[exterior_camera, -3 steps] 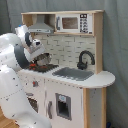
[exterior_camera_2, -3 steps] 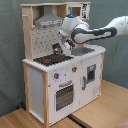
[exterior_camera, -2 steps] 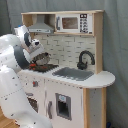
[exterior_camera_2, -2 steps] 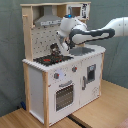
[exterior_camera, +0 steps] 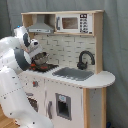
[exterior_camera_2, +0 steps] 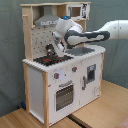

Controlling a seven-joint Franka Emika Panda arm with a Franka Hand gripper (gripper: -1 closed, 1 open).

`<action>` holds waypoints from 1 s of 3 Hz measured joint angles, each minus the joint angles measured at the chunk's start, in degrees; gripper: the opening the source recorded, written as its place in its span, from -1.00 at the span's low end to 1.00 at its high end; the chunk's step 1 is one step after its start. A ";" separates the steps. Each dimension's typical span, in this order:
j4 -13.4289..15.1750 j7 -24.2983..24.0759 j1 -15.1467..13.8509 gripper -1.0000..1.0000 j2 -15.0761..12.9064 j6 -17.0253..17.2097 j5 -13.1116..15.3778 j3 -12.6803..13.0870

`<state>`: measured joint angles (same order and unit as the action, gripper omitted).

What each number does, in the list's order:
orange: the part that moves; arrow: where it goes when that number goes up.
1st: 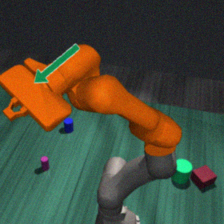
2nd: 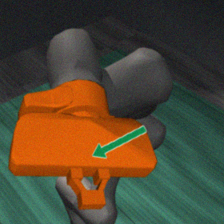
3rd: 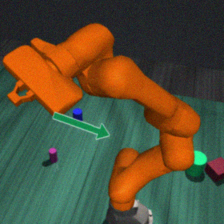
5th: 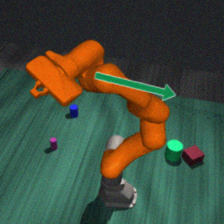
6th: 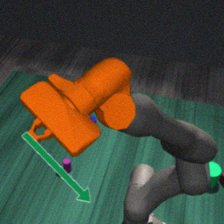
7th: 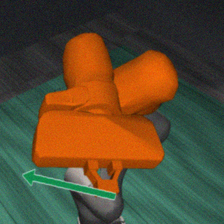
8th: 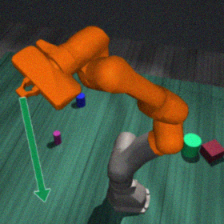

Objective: Play with the kitchen

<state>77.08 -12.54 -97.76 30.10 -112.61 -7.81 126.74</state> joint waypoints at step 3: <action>-12.25 0.18 -9.54 -1.00 5.22 3.40 -1.56 9.60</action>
<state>64.83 -12.36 -107.30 35.32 -109.22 -9.37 136.34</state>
